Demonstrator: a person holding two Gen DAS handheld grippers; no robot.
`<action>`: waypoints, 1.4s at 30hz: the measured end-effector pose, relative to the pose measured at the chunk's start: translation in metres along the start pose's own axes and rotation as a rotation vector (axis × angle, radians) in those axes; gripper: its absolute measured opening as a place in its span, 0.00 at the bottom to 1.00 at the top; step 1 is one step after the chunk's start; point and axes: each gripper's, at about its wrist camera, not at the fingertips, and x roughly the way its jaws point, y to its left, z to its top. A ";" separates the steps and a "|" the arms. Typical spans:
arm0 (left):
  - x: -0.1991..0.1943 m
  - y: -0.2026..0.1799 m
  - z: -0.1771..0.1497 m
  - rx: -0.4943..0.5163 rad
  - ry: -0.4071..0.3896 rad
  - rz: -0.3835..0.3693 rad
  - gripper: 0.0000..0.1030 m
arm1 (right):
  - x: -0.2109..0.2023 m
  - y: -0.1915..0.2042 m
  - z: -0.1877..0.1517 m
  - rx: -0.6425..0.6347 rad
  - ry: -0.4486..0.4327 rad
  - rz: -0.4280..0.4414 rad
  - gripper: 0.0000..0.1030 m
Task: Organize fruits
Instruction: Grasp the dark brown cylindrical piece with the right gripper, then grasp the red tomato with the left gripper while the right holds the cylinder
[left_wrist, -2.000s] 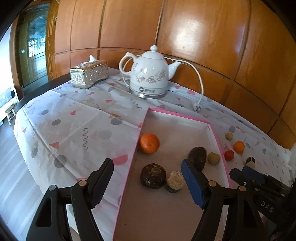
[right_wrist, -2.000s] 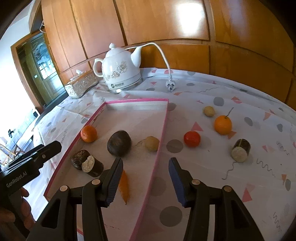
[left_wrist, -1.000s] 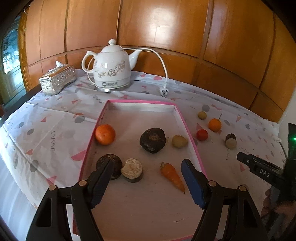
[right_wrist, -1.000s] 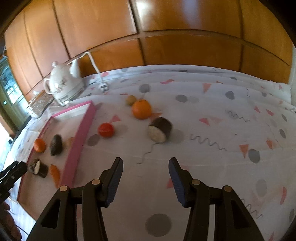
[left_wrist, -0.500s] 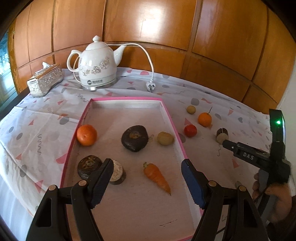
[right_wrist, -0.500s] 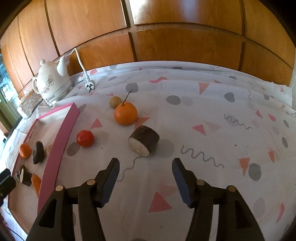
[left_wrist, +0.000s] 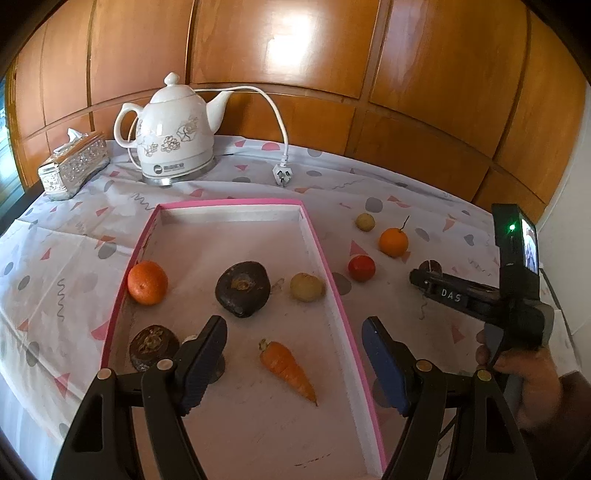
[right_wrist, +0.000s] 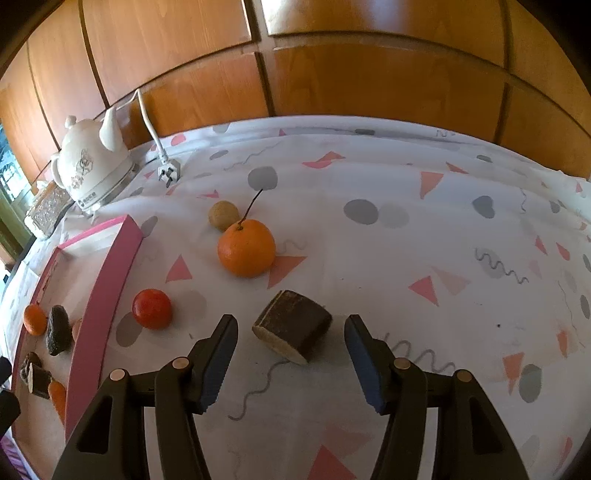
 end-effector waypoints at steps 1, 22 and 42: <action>0.001 -0.001 0.001 0.002 0.001 -0.003 0.74 | 0.000 0.000 0.000 -0.002 -0.002 -0.007 0.42; 0.058 -0.072 0.037 -0.023 0.100 -0.092 0.39 | -0.022 -0.023 -0.024 -0.002 -0.033 -0.065 0.42; 0.134 -0.087 0.047 -0.006 0.169 0.061 0.29 | -0.026 -0.024 -0.027 -0.002 -0.041 -0.020 0.43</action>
